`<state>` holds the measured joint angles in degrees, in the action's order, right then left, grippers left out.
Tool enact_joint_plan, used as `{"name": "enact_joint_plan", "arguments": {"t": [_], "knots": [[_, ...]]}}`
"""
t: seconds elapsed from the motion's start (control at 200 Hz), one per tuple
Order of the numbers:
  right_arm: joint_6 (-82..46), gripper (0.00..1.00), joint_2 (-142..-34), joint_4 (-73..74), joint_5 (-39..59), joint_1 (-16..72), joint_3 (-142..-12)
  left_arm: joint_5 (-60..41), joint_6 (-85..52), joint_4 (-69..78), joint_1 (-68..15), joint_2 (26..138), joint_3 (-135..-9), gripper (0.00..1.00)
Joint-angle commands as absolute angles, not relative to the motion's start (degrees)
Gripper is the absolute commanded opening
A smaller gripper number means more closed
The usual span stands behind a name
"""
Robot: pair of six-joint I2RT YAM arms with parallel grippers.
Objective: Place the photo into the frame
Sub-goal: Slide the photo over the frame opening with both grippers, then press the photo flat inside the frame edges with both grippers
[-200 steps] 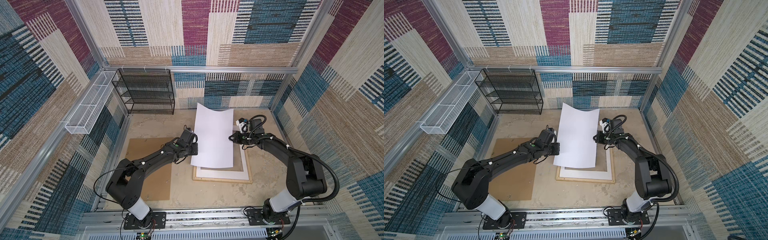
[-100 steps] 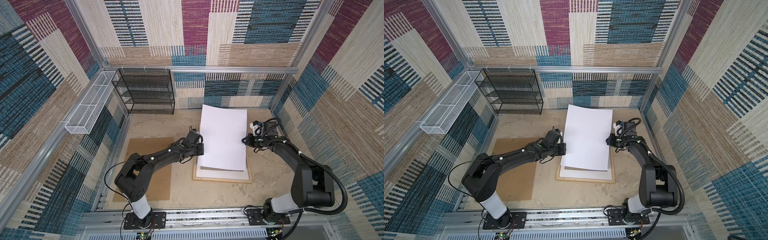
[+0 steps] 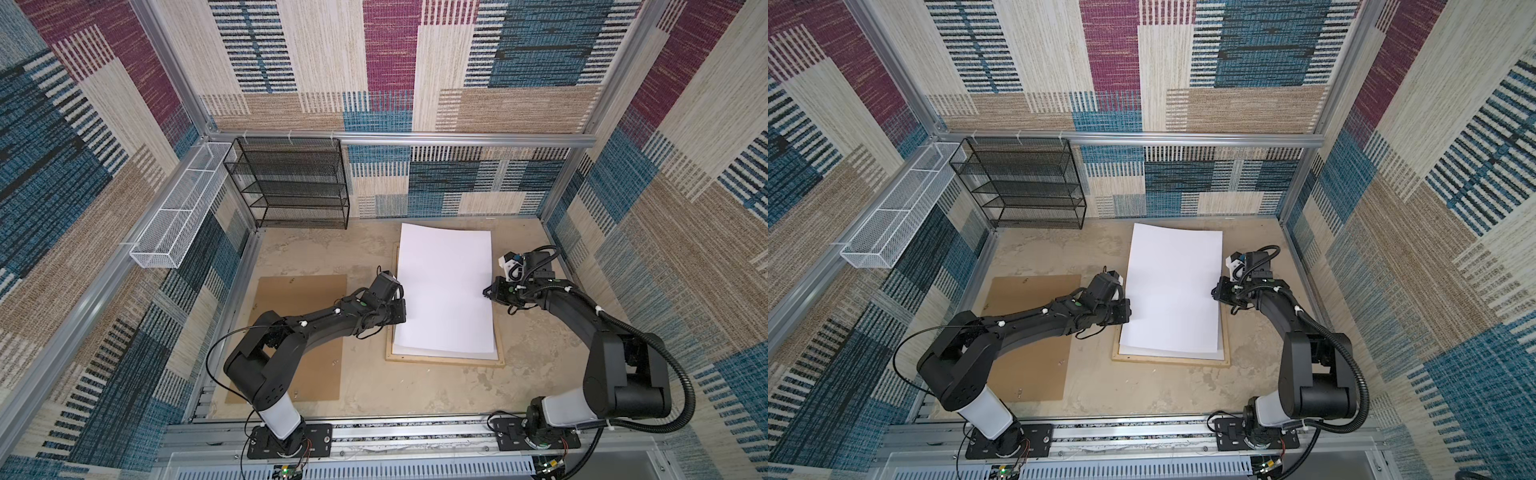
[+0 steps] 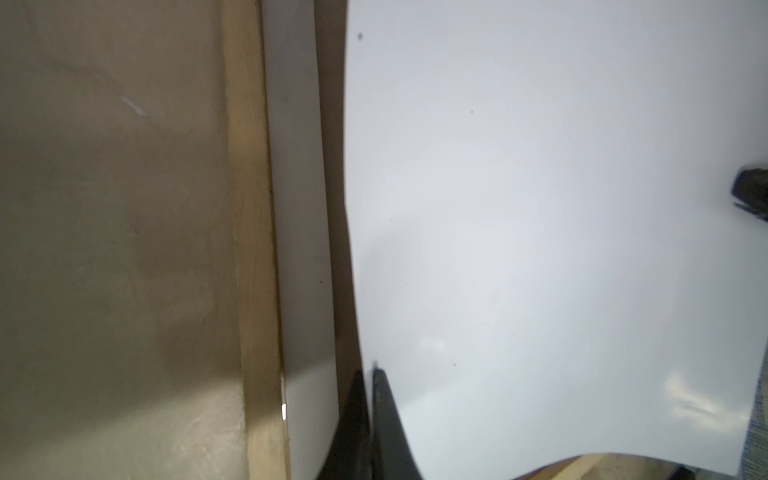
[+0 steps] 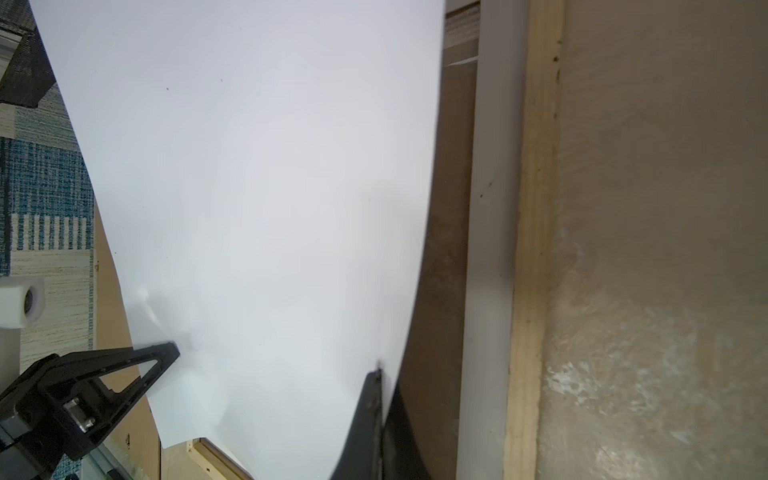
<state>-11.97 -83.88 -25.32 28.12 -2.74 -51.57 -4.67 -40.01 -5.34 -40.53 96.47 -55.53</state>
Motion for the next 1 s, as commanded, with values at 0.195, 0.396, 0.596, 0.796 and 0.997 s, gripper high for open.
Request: {"name": "enact_joint_plan", "arguments": {"t": [0.195,0.396,0.596,0.796,0.997], "knots": [[-11.7,0.0,-84.8,-24.7,24.0,-2.9,-51.9,-4.0,-41.2,-5.4,-40.8,97.5,-56.0,0.0],[-11.7,0.0,-84.9,-25.0,23.3,-2.9,-51.8,-4.0,-41.4,-6.5,-40.9,97.6,-55.8,0.0],[-11.8,0.0,-84.9,-25.4,22.4,-2.8,-51.4,-4.2,-42.4,-6.8,-41.1,97.0,-54.6,0.0],[-12.0,0.02,-85.6,-25.8,21.8,-2.7,-51.2,-4.2,-42.9,-7.5,-41.7,97.0,-54.4,0.0],[-12.3,0.19,-86.6,-26.6,19.2,-2.4,-51.4,-3.4,-42.8,-9.3,-41.8,97.1,-55.1,0.1]]}}
